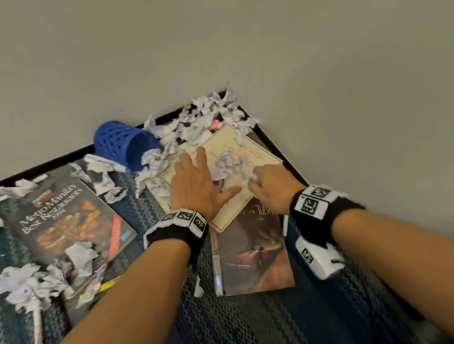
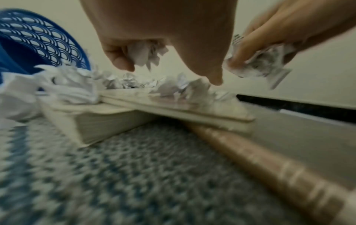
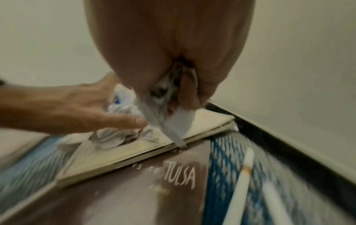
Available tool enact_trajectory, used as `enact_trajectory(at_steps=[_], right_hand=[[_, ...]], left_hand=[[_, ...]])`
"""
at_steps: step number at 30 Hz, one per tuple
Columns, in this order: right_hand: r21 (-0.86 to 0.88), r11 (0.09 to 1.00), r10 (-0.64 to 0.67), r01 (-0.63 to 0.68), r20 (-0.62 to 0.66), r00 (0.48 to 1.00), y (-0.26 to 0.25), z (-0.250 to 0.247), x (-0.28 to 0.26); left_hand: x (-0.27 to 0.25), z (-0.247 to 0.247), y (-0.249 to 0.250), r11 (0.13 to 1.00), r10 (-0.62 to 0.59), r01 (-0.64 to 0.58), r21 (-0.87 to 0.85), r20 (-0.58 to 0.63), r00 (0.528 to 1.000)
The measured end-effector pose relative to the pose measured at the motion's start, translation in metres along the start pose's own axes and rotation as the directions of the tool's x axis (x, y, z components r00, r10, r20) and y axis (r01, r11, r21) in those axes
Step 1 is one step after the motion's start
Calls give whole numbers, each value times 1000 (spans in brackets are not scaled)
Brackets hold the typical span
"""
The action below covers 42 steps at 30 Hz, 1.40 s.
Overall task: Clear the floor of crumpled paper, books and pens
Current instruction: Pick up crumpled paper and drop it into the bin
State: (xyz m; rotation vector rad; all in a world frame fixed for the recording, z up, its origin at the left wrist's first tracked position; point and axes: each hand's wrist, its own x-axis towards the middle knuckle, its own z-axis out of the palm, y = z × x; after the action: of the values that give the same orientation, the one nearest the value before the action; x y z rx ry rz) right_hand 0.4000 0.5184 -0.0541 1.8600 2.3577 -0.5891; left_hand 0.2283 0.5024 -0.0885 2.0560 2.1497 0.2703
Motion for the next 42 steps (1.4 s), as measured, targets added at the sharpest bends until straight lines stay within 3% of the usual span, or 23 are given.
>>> enact_trajectory(at_steps=[2,3,6,9,14,16,18,20,22,24,27,29,31,33,35,37,40,42], right_hand=[[-151,986,-48,75,172,984,-10,-11,17],[-177,980,-62,90,157,986,-12,-14,27],[-126,992,-39,31,-63,997,-14,-16,54],[10,1000,29,-28,-172,985,-17,6,69],[-188,979,40,-84,-228,973,-21,57,67],[-220,973,-7,-68,-321,947,-21,66,67],[-197,979,-30,-51,-390,920,-20,70,70],[-142,989,-11,-45,-370,929,-21,68,74],[-130,991,-10,-35,-332,943,-26,63,77],[-99,995,-46,21,-262,964,-31,57,80],[-7,991,-130,132,-261,957,-40,40,92],[23,983,-161,184,-385,909,-50,22,108],[50,975,-171,215,-449,877,-63,4,128],[62,979,-152,194,-415,897,-77,-5,150],[117,985,-86,127,-305,949,-92,-1,170],[132,989,-35,61,-187,982,-107,13,183],[-69,998,-8,3,-70,998,-122,38,191],[-199,980,-39,24,-69,997,-127,46,194]], left_hand=[[7,5,-11,992,44,-54,110,95,994],[10,9,-13,988,74,-91,125,129,989],[16,20,-9,991,132,-136,8,198,971],[17,26,-17,990,99,-84,-109,142,985],[10,26,-31,990,99,-82,-117,149,984],[6,19,-35,993,21,-10,-118,96,995],[3,12,-37,984,-92,86,-157,-32,995],[4,9,-42,965,-156,115,-235,-165,974],[7,5,-49,961,-163,99,-257,-243,956],[13,-1,-53,971,-81,21,-238,-244,967],[27,-5,-59,993,39,-50,-110,-98,994],[29,-1,-64,1000,-1,3,-30,67,998],[23,7,-73,999,-52,53,-1,140,989],[13,11,-85,1000,-11,12,-11,65,998],[8,15,-102,998,57,-60,-30,-92,994],[8,14,-118,994,27,-48,-99,-198,980],[5,11,-130,990,-39,9,-144,-208,977],[-2,4,-132,985,-126,104,-136,-168,978]])
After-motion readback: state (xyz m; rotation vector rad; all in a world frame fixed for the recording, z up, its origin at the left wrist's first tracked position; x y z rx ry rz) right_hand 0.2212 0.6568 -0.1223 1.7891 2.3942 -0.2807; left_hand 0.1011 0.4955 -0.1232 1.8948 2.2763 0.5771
